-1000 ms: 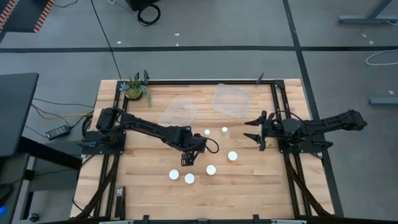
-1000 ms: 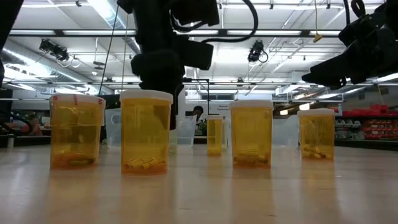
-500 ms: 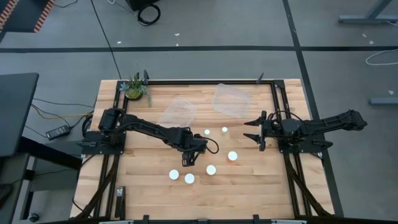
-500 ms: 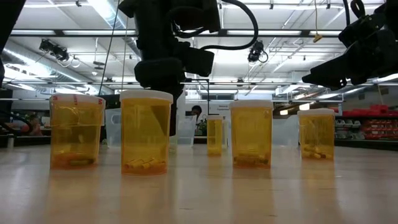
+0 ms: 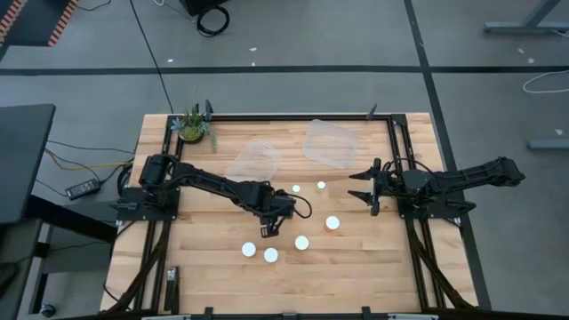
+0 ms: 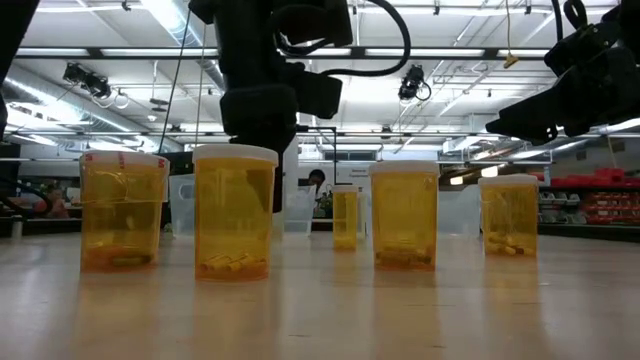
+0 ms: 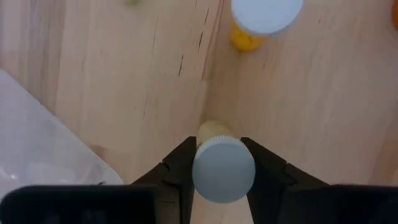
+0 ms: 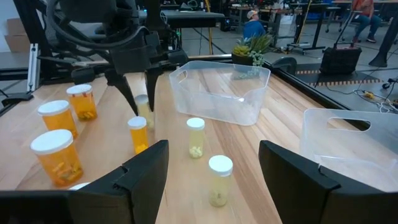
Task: Pick and place medicine bottles into bin by pill shape (circle, oval)
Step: Put the small yellow pill bottle into the left transparent bin
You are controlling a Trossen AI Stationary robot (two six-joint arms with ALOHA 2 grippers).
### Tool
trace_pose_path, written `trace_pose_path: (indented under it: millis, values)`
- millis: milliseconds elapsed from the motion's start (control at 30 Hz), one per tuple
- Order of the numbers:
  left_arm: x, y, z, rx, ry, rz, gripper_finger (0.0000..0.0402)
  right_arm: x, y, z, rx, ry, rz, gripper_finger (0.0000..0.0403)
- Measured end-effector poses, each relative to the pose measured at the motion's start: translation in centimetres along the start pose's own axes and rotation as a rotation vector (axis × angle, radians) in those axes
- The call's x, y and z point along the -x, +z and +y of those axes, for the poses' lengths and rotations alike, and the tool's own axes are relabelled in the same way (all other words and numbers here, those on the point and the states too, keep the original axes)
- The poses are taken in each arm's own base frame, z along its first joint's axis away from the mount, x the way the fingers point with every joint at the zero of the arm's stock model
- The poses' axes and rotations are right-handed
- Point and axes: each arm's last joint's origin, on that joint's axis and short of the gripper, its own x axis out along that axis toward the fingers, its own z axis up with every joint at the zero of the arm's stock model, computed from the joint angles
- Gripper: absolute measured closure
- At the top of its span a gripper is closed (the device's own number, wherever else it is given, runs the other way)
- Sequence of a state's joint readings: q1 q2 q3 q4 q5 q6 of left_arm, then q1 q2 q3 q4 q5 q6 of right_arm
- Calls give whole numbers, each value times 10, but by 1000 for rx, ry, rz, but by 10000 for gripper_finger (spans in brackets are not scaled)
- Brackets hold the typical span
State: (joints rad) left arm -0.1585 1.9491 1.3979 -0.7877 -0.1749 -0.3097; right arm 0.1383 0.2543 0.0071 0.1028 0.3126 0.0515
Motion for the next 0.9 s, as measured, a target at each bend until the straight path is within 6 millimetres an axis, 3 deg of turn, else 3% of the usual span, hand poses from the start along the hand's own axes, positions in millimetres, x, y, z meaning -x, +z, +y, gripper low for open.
trace_pose_path:
  millis: [200,367,733,900]
  values:
    - [1,0,0,1,1,2,276,0,0,0,0,0,0,146]
    - [7,-1,2,0,2,6,287,0,0,0,0,0,0,146]
    - [50,0,20,69,63,-117,277,0,-1,0,2,-1,6,146]
    - [57,3,36,107,73,-134,286,0,-1,0,2,-1,5,146]
